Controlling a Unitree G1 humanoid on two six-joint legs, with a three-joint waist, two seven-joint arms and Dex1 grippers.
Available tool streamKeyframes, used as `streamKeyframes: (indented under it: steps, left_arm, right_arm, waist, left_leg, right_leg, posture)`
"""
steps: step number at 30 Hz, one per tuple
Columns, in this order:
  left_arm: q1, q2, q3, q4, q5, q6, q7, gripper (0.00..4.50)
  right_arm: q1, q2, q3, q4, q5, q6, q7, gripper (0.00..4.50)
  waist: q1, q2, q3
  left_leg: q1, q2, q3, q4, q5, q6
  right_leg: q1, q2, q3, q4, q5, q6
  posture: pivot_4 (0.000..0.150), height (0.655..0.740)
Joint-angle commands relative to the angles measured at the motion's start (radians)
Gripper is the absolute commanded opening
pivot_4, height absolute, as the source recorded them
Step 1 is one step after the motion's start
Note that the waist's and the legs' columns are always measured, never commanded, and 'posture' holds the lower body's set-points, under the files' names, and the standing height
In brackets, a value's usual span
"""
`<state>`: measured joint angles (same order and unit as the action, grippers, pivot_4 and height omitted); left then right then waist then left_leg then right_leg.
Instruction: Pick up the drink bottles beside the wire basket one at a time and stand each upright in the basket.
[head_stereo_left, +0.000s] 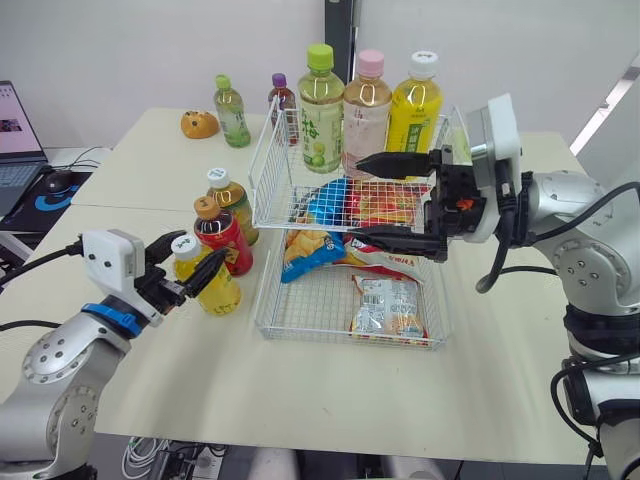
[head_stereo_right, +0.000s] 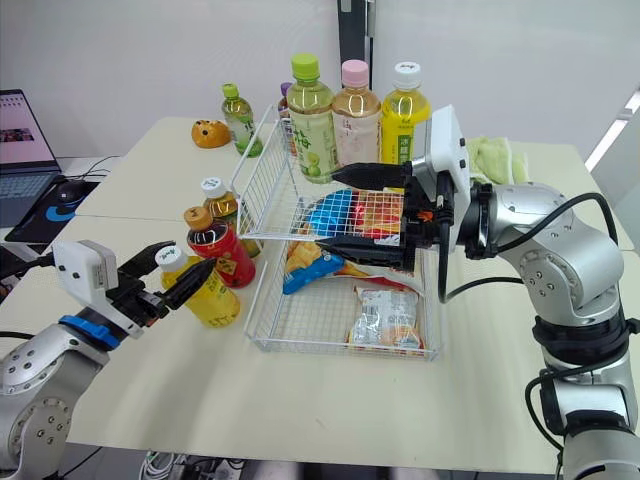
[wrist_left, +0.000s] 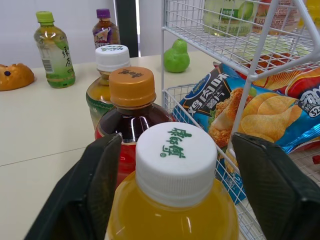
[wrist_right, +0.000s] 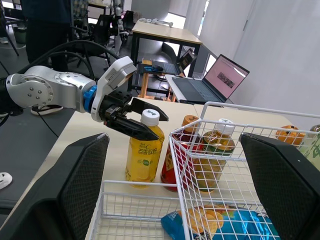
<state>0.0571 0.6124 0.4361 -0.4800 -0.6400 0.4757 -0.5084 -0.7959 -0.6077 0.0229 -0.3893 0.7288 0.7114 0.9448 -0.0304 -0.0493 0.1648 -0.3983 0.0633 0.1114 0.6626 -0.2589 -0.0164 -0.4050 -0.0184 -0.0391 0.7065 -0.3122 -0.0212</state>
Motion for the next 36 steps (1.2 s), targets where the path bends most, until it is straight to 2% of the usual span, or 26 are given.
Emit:
streamKeyframes:
  steps: [1,4,5,8,11,17,23,26,30,33,36]
  left_arm:
    - [-0.009,0.001,0.001,-0.016,0.002,-0.008,-0.001,2.37]
    - [-0.003,0.0,0.006,-0.018,-0.002,-0.001,0.002,1.43]
    - [-0.001,0.0,0.009,-0.019,-0.003,0.001,0.003,1.37]
    - [0.002,0.009,0.031,-0.032,-0.02,0.01,0.005,1.37]
    - [-0.02,0.056,0.091,-0.063,-0.102,0.062,-0.009,1.37]
    - [-0.158,0.257,0.264,-0.058,-0.398,0.237,-0.023,1.37]
    - [-0.344,0.533,0.351,0.101,-0.608,0.407,-0.087,1.37]
    - [-0.448,0.638,0.313,0.193,-0.642,0.445,-0.138,1.37]
    - [-0.671,0.715,0.133,0.321,-0.61,0.417,-0.219,1.37]
    - [-0.888,0.71,-0.01,0.402,-0.591,0.424,-0.289,1.37]
    - [-1.137,0.641,-0.15,0.494,-0.556,0.447,-0.351,1.37]
  right_arm:
    - [-0.005,-0.007,-0.029,-0.031,0.017,-0.004,-0.012,4.5]
    - [-0.005,-0.006,-0.028,-0.03,0.017,-0.007,-0.015,4.5]
    - [-0.005,-0.005,-0.027,-0.03,0.017,-0.008,-0.016,4.5]
    - [-0.005,-0.002,-0.026,-0.027,0.016,-0.011,-0.017,4.5]
    - [-0.002,0.002,-0.027,-0.022,0.014,-0.016,-0.018,4.5]
    - [0.008,0.022,-0.041,-0.011,0.016,-0.02,-0.045,4.5]
    - [0.031,0.044,-0.038,-0.018,0.001,-0.041,-0.069,4.5]
    - [0.034,0.043,-0.038,-0.02,-0.003,-0.044,-0.079,4.5]
    - [0.051,0.038,-0.043,-0.033,-0.006,-0.048,-0.102,4.5]
    - [0.059,0.034,-0.056,-0.05,-0.006,-0.044,-0.133,4.5]
    - [0.077,0.017,-0.073,-0.074,-0.005,-0.035,-0.164,4.5]
  waist:
    - [0.001,0.0,0.0]
    - [0.001,0.0,0.0]
    - [0.001,0.0,0.0]
    - [0.001,0.0,0.0]
    - [0.0,0.0,0.0]
    - [0.001,-0.005,0.004]
    - [0.001,-0.002,0.007]
    - [0.0,-0.001,0.008]
    - [0.003,0.0,0.008]
    - [0.006,0.0,0.008]
    - [0.013,-0.002,0.009]
  left_leg:
    - [0.0,0.0,0.0,0.0,0.0,0.0]
    - [0.0,0.0,0.0,0.0,0.0,0.0]
    - [0.0,0.0,0.0,0.0,0.0,0.0]
    - [0.0,0.0,0.0,0.0,0.0,0.0]
    - [0.0,0.0,0.0,0.0,0.0,0.0]
    - [-0.002,0.001,-0.002,0.0,0.001,-0.002]
    - [-0.003,0.0,-0.001,-0.001,0.002,-0.005]
    - [-0.003,0.0,-0.001,-0.002,0.003,-0.006]
    - [-0.003,0.0,0.0,-0.003,0.003,-0.006]
    - [-0.003,0.0,0.0,-0.002,0.003,-0.006]
    - [-0.005,-0.001,0.0,-0.001,0.003,-0.006]
  right_leg:
    - [0.0,0.0,0.0,0.0,0.0,0.0]
    - [0.0,0.0,0.0,-0.001,0.0,0.0]
    - [0.0,0.0,0.0,-0.001,0.0,0.0]
    - [0.0,0.0,0.0,-0.001,0.0,0.0]
    - [0.0,0.0,0.0,-0.001,0.0,0.0]
    - [-0.001,0.0,-0.003,-0.002,0.0,0.0]
    - [0.0,0.0,-0.003,-0.007,0.0,0.001]
    - [0.0,0.0,-0.003,-0.008,0.0,0.001]
    - [0.0,0.0,-0.003,-0.009,0.0,0.002]
    - [-0.001,0.0,-0.002,-0.009,0.0,0.002]
    - [-0.001,0.001,-0.002,-0.009,0.0,0.002]
  posture:
    - [0.15,0.74]
    - [0.15,0.74]
    - [0.15,0.74]
    - [0.15,0.74]
    - [0.15,0.74]
    - [0.15,0.74]
    - [0.15,0.74]
    - [0.15,0.74]
    - [0.15,0.74]
    - [0.15,0.74]
    - [0.15,0.74]
